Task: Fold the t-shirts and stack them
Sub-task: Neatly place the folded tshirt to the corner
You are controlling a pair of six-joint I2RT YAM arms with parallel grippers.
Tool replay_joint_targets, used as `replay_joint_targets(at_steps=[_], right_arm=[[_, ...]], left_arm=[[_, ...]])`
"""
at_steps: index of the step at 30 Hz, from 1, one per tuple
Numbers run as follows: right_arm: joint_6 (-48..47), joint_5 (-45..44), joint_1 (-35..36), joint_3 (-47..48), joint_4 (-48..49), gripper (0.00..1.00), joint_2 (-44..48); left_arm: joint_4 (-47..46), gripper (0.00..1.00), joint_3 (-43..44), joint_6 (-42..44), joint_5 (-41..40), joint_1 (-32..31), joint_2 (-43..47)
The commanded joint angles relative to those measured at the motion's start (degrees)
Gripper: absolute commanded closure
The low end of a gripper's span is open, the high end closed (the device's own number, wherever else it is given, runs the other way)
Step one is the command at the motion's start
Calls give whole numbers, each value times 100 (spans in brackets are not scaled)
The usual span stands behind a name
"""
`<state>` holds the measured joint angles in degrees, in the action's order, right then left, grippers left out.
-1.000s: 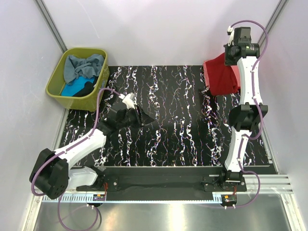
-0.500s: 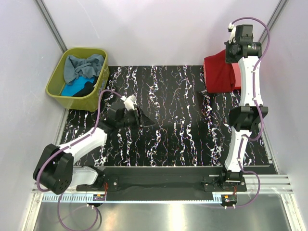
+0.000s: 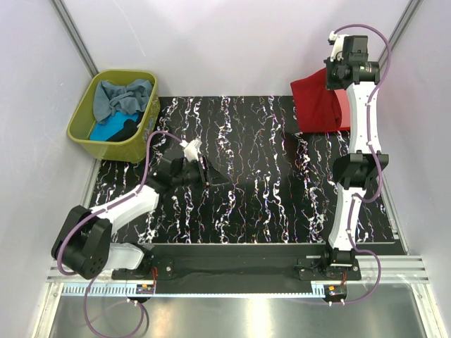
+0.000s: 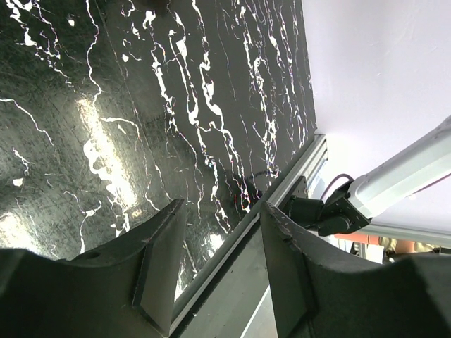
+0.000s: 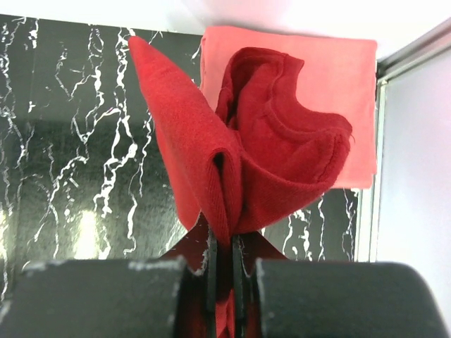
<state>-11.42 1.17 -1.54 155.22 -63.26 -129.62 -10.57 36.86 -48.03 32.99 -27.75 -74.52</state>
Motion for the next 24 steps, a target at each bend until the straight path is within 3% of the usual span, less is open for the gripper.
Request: replay_joint_targets(at_steps=[1, 24], right_arm=[[-229, 112, 57, 369, 481, 100, -116], [-616, -513, -294, 527, 1456, 100, -695]], left_arm=[[-393, 49, 23, -48, 216, 68, -115], [-631, 49, 409, -294, 629, 103, -994]])
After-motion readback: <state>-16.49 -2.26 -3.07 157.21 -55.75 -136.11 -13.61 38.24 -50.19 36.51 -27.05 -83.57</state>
